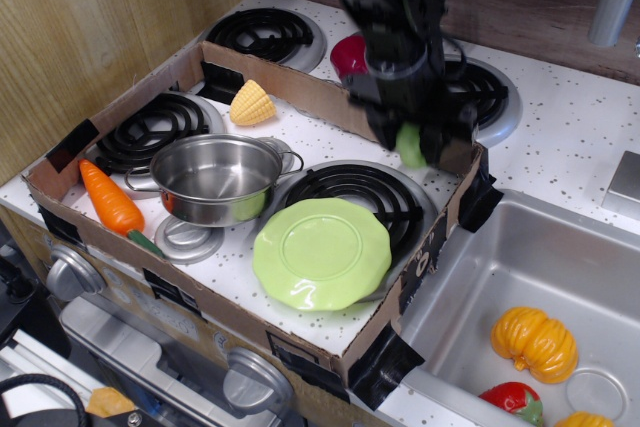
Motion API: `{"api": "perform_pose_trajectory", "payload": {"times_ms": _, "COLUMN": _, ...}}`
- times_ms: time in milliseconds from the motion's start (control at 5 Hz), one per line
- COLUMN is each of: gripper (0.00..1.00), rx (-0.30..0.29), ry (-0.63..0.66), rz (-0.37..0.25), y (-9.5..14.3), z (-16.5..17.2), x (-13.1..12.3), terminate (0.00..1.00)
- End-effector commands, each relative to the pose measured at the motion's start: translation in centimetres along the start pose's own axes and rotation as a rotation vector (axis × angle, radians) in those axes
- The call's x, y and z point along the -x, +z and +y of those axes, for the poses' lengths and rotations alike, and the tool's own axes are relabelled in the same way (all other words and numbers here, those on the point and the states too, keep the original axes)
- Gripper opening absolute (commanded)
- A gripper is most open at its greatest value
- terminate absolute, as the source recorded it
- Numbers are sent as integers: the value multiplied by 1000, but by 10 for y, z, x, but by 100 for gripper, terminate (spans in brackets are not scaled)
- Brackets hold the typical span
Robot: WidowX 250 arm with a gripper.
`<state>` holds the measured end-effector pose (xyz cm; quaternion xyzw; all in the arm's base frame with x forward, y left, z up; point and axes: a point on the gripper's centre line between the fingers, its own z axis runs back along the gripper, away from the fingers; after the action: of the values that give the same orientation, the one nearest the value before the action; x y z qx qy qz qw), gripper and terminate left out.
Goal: Put broccoli in pot
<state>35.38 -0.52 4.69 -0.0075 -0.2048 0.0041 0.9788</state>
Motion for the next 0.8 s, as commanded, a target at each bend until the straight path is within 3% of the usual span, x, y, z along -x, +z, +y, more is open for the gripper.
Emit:
{"api": "perform_pose_trajectory", "payload": {"times_ms": 0, "gripper": 0, "rx": -117, "ry": -22, "rz": -119, "y": 72, "z": 4, "x": -22, "terminate": 0}}
{"api": "perform_pose_trajectory", "payload": {"times_ms": 200, "gripper": 0, "rx": -144, "ry": 3, "rz": -75, "y": 79, "z": 17, "x": -4, "terminate": 0}}
{"api": "perform_pose_trajectory", "payload": {"times_ms": 600, "gripper": 0, "rx": -195, "ry": 55, "rz": -59, "y": 78, "z": 54, "x": 42, "terminate": 0}}
